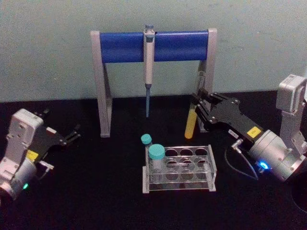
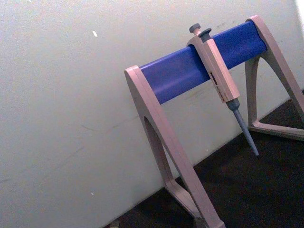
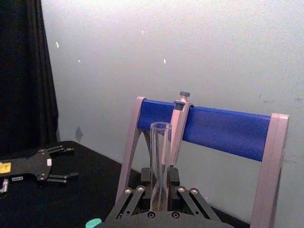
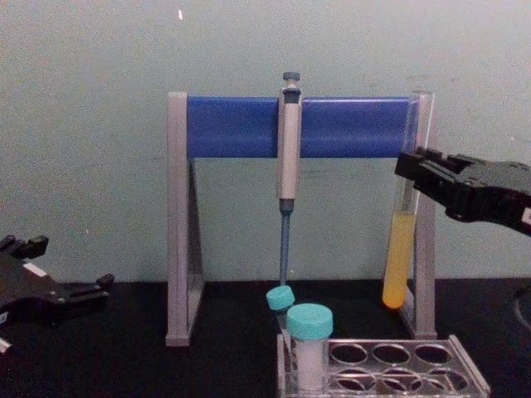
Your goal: Pick up the test tube from the test tube rack, shake it, then place it back into the test tube rack.
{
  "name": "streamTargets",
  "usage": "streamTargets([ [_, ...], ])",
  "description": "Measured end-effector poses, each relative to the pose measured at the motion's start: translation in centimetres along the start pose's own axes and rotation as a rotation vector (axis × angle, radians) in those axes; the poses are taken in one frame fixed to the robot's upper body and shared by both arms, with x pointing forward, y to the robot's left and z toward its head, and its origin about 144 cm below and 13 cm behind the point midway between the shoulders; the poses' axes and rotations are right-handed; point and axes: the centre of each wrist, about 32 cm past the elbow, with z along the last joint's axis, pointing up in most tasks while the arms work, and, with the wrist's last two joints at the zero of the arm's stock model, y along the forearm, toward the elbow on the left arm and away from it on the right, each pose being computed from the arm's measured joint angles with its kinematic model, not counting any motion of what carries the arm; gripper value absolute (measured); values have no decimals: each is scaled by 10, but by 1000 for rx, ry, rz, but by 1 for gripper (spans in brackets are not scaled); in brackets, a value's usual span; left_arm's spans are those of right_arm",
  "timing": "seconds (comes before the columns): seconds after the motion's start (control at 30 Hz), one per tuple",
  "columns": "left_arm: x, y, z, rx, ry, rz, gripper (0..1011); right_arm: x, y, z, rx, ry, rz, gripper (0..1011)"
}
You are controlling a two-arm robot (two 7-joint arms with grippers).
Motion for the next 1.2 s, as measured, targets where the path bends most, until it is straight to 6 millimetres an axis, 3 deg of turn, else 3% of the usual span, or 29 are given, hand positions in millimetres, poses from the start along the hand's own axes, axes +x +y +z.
streamTargets([
  [0.63,0,0,0,0,0,0,1009,3,-4,3,-3,-12,-13,224],
  [0.9,0,0,0,0,0,0,1010,3,-21,7,-16,-26,-30,224],
  [1.2,0,0,0,0,0,0,1010,-12,-46,10,-49,-11,20,223],
])
